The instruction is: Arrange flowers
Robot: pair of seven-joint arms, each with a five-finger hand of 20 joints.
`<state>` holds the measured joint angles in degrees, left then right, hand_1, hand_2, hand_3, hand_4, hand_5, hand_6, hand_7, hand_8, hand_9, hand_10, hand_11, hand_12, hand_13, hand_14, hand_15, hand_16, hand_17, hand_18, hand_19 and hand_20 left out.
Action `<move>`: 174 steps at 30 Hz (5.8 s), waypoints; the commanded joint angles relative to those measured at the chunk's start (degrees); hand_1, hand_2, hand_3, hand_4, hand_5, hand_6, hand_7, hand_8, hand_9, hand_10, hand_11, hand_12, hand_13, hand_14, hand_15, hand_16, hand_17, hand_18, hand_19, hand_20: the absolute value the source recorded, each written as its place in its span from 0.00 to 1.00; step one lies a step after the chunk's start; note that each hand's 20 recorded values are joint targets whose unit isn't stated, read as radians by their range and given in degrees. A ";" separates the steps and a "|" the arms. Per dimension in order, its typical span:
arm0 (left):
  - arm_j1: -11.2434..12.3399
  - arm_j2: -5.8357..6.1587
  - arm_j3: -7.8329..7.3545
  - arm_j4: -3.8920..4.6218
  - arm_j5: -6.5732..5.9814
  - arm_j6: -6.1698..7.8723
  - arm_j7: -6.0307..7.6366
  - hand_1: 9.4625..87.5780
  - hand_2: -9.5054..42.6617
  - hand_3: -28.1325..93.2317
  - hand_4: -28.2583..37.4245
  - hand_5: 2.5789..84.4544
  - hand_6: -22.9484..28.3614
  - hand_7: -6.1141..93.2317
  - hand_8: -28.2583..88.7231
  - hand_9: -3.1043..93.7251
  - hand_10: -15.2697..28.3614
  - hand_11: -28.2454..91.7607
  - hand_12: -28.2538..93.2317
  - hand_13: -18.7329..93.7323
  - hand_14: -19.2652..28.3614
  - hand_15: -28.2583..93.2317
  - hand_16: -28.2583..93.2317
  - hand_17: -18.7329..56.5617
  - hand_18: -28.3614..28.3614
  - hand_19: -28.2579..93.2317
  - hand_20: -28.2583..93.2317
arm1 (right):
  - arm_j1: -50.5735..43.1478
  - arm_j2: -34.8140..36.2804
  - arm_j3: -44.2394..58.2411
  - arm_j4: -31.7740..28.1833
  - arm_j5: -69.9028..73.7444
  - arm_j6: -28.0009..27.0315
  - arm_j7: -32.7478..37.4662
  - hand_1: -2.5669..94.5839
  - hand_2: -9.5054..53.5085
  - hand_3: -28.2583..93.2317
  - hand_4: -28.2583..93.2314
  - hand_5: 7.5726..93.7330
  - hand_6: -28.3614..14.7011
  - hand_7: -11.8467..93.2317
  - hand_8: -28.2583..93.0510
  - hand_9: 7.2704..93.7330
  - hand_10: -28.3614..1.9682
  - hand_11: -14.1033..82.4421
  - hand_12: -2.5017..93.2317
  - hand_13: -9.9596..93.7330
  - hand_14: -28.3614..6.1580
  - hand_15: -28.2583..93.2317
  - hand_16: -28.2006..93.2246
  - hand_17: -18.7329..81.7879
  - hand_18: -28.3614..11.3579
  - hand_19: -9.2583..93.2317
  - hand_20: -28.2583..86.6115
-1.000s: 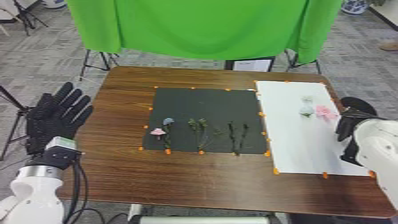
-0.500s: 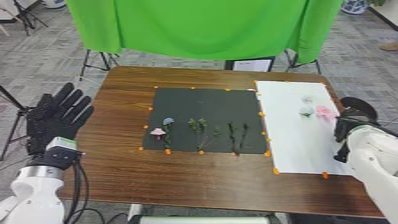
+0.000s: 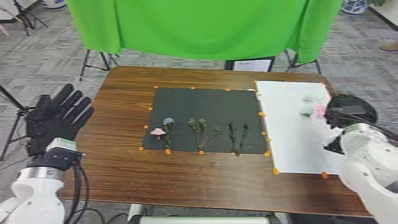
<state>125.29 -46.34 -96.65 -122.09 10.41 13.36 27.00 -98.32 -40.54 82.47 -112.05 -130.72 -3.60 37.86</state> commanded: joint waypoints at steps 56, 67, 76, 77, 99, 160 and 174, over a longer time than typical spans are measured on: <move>-3.12 -0.22 2.95 1.06 -0.27 0.01 -2.18 0.17 0.54 0.77 0.00 0.46 0.61 0.15 0.18 0.36 0.68 0.35 0.32 0.35 0.73 0.45 0.19 0.17 0.74 0.47 0.30 | 36.24 -27.32 -41.39 17.18 -9.70 -18.96 -16.67 0.61 0.02 0.83 0.00 0.68 0.66 0.36 0.21 0.75 0.62 0.26 0.29 0.77 0.63 0.57 0.59 0.56 0.21 0.86 0.59; -2.87 -0.53 2.80 1.06 -0.07 0.14 -2.61 0.17 0.53 0.78 0.00 0.46 0.61 0.15 0.18 0.36 0.68 0.35 0.32 0.35 0.73 0.45 0.19 0.17 0.74 0.47 0.30 | 35.95 -27.11 -40.57 15.46 -8.81 -20.05 -15.93 0.55 0.00 0.85 0.00 0.62 0.66 0.33 0.17 0.65 0.51 0.30 0.19 0.75 0.58 0.60 0.55 0.55 0.20 0.87 0.57; -2.49 -0.65 2.44 0.96 -0.42 0.77 -2.68 0.17 0.51 0.79 0.00 0.44 0.60 0.15 0.18 0.34 0.67 0.35 0.32 0.35 0.73 0.45 0.19 0.17 0.74 0.47 0.30 | 35.06 -27.17 -39.22 13.64 -5.97 -23.15 -14.58 0.52 0.00 0.86 0.00 0.61 0.65 0.32 0.11 0.64 0.51 0.28 0.18 0.74 0.55 0.61 0.53 0.54 0.20 0.86 0.56; -2.40 -0.75 2.36 0.93 -0.35 0.72 -2.76 0.17 0.51 0.79 0.00 0.44 0.60 0.15 0.18 0.34 0.67 0.35 0.32 0.35 0.73 0.45 0.19 0.17 0.74 0.47 0.30 | 35.08 -27.23 -38.93 13.35 -5.61 -24.20 -14.54 0.52 0.00 0.87 0.00 0.61 0.65 0.32 0.12 0.64 0.51 0.28 0.18 0.74 0.55 0.61 0.53 0.54 0.20 0.86 0.56; -0.34 -1.03 1.19 0.29 -0.38 0.16 -0.78 0.17 0.51 0.79 0.00 0.45 0.61 0.15 0.18 0.35 0.67 0.36 0.32 0.35 0.73 0.45 0.19 0.17 0.74 0.46 0.30 | 23.94 -12.41 -15.50 7.14 2.14 -17.52 2.34 0.49 0.00 0.87 0.00 0.51 0.56 0.26 0.14 0.53 0.44 0.25 0.17 0.74 0.49 0.66 0.43 0.55 0.17 0.88 0.55; -1.96 -1.11 2.42 0.43 -0.20 0.80 -1.93 0.19 0.47 0.82 0.00 0.46 0.61 0.15 0.18 0.36 0.68 0.36 0.32 0.35 0.74 0.46 0.19 0.17 0.74 0.47 0.30 | 22.92 -17.03 -28.78 1.12 3.57 -1.27 -1.20 0.65 0.00 0.81 0.00 0.82 0.68 0.33 0.25 0.93 0.68 0.21 0.40 0.84 0.65 0.53 0.58 0.60 0.20 0.91 0.58; -4.05 -1.48 3.41 1.87 1.21 -0.66 -3.95 0.19 0.47 0.81 0.00 0.45 0.61 0.15 0.18 0.35 0.67 0.35 0.32 0.35 0.73 0.46 0.19 0.17 0.74 0.47 0.30 | 25.17 -24.26 -34.04 8.82 2.40 -2.33 -0.58 0.63 0.03 0.80 0.00 0.80 0.66 0.33 0.24 0.91 0.64 0.21 0.39 0.84 0.62 0.55 0.56 0.60 0.19 0.92 0.57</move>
<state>121.75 -47.22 -93.59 -120.72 10.94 13.67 24.08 -74.09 -61.38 50.32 -107.31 -126.84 -5.84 37.02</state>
